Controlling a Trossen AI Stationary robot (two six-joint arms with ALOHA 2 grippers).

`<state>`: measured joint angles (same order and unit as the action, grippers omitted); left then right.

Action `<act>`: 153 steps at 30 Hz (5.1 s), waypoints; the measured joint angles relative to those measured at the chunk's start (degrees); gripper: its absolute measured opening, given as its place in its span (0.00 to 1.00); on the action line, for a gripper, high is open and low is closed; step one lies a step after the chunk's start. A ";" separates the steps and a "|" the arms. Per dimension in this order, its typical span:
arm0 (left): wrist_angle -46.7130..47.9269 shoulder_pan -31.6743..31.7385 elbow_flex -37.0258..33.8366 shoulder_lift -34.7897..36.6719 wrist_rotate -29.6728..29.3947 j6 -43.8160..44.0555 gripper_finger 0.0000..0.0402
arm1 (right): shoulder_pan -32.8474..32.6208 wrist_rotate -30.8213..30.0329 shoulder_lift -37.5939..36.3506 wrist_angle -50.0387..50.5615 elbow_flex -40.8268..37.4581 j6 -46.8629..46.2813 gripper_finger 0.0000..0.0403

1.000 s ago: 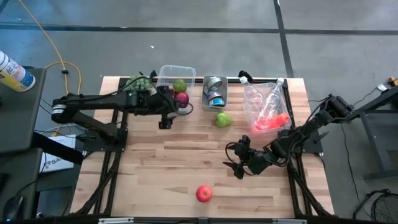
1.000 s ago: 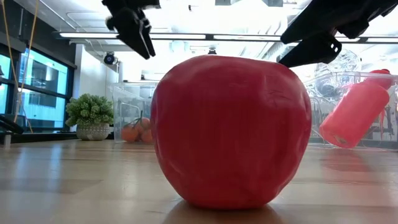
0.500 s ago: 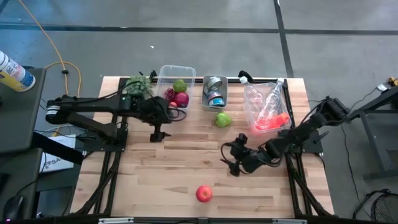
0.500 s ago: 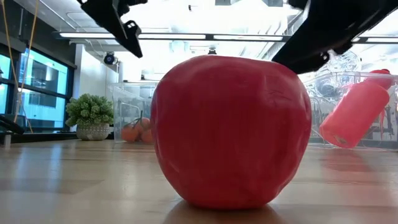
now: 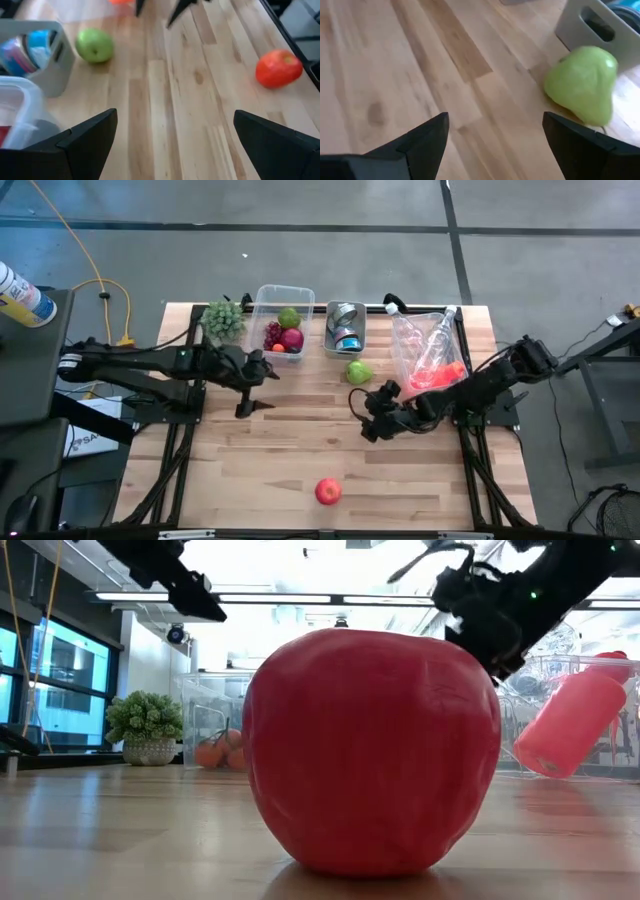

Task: Pick & Place Food Item
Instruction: Put the green pear into the left transparent bin

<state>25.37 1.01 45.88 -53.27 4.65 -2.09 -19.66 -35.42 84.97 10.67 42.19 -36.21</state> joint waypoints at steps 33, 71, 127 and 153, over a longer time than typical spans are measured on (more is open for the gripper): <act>0.75 -5.44 -0.43 -2.02 -0.02 -2.60 0.97 | 15.54 -0.70 7.91 -6.79 -0.02 20.65 0.70; 0.68 -5.42 -2.17 -2.04 -0.32 -6.05 0.97 | 18.33 5.62 7.91 -12.56 -0.02 24.46 0.96; -1.23 -4.14 -2.17 -2.02 -0.41 -2.48 0.97 | 21.72 17.39 23.56 -43.05 0.00 31.97 0.81; -12.54 -2.90 -2.59 -6.06 -0.40 -3.77 0.97 | 12.78 28.29 20.99 -50.48 6.40 24.28 0.78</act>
<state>12.83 -1.89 43.28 -59.33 4.26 -5.86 -6.88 -7.12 105.96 -39.81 48.60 -11.92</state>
